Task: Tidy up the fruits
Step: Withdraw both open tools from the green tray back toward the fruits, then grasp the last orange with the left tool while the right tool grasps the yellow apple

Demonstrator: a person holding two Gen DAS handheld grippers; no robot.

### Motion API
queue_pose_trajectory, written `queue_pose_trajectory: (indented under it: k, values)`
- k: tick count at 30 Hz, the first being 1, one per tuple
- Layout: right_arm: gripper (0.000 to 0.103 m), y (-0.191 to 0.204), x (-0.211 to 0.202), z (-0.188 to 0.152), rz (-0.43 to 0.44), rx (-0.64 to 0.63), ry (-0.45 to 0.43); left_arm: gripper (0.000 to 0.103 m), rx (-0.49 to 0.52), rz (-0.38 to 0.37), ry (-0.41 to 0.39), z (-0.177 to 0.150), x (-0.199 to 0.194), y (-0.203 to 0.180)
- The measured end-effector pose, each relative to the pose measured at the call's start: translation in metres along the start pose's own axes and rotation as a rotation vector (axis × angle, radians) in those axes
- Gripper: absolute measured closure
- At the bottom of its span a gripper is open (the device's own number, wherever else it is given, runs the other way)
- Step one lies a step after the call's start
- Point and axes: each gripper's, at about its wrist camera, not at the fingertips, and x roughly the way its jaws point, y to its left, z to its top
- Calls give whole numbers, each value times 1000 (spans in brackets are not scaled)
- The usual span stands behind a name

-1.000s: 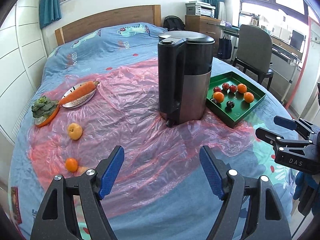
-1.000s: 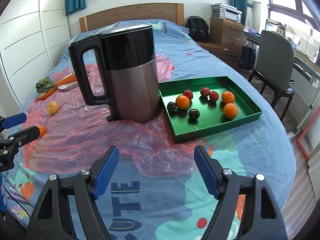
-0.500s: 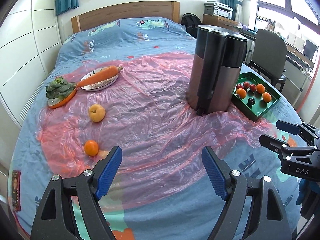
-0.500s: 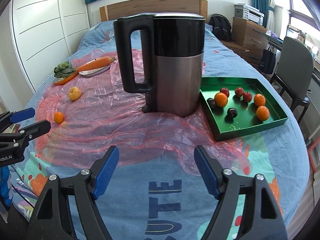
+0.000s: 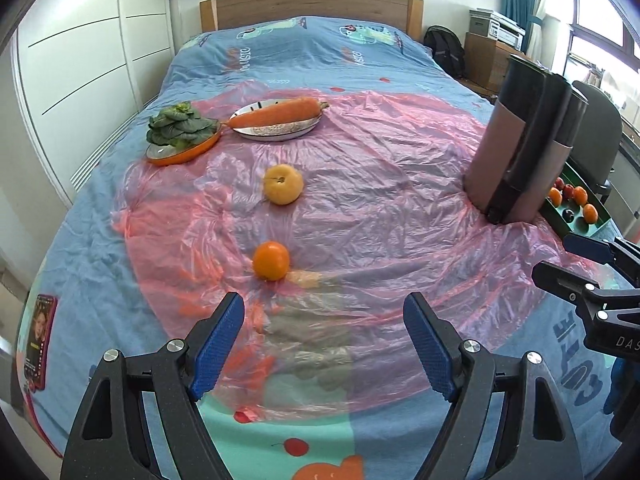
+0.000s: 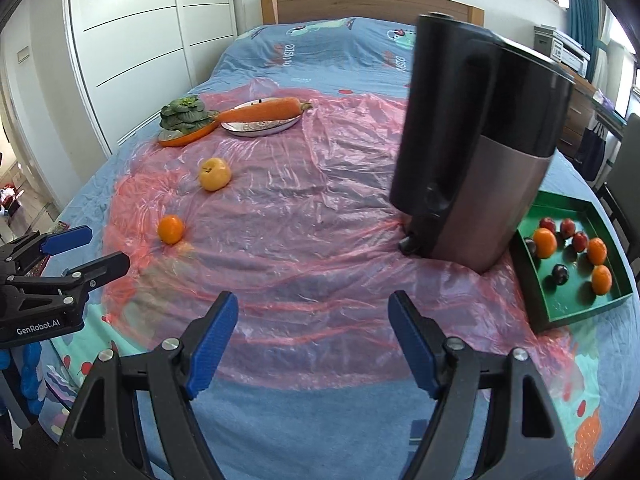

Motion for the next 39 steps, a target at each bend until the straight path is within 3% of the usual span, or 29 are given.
queue_pose_trajectory:
  k: [19, 29, 39]
  values:
    - [0, 89, 144, 88, 171, -142, 31, 26, -124, 46, -17, -1, 67, 89]
    - [0, 109, 194, 110, 237, -170, 25, 26, -132, 27, -37, 3, 89, 94]
    - [0, 117, 221, 125, 257, -197, 29, 26, -62, -9, -17, 12, 108, 74]
